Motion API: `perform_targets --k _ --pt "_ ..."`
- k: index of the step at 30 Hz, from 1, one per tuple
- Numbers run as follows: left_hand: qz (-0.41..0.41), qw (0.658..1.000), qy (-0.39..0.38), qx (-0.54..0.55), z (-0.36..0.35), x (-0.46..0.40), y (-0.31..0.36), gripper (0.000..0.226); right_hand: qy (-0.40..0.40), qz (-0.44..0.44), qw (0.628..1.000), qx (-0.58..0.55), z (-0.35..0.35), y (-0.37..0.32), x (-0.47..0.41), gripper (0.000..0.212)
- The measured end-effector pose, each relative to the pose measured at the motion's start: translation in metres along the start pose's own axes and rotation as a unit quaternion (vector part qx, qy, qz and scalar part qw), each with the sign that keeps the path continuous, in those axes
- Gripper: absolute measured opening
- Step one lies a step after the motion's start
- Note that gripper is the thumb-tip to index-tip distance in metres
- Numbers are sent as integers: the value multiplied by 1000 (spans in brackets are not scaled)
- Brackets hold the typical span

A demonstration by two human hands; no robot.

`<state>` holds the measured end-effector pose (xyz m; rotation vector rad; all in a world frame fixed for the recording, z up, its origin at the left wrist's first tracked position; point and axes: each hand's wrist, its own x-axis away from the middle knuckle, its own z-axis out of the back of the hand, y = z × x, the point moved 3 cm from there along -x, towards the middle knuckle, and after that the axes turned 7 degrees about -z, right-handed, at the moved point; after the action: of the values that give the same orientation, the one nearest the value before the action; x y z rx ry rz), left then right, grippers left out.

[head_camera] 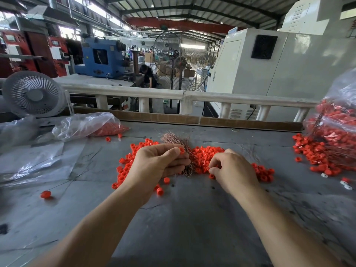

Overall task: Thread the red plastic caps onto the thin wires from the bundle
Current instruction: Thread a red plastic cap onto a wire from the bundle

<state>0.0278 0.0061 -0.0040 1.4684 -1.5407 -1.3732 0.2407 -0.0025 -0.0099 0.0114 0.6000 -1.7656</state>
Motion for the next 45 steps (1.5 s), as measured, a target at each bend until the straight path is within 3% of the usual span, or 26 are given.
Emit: perform_targets --k 16,27,31,36,40,45 --pt "6 1000 1 -8 -2 2 3 16 -2 30 998 48 6 -7 4 12" --pt "3 1000 -4 -13 -2 2 3 16 -21 -31 990 -135 8 3 2 13" --pt "4 1000 -2 -14 -3 2 1 15 -16 -47 948 -315 9 4 1 12" --pt "6 1000 -7 -12 -4 2 1 15 -102 -57 823 -557 10 -14 8 11" --pt "12 1000 -6 -4 -4 2 2 15 -138 -48 808 -570 5 -26 14 17" --pt "11 1000 -10 -9 -4 3 3 15 -121 -39 824 -552 7 -31 19 12"
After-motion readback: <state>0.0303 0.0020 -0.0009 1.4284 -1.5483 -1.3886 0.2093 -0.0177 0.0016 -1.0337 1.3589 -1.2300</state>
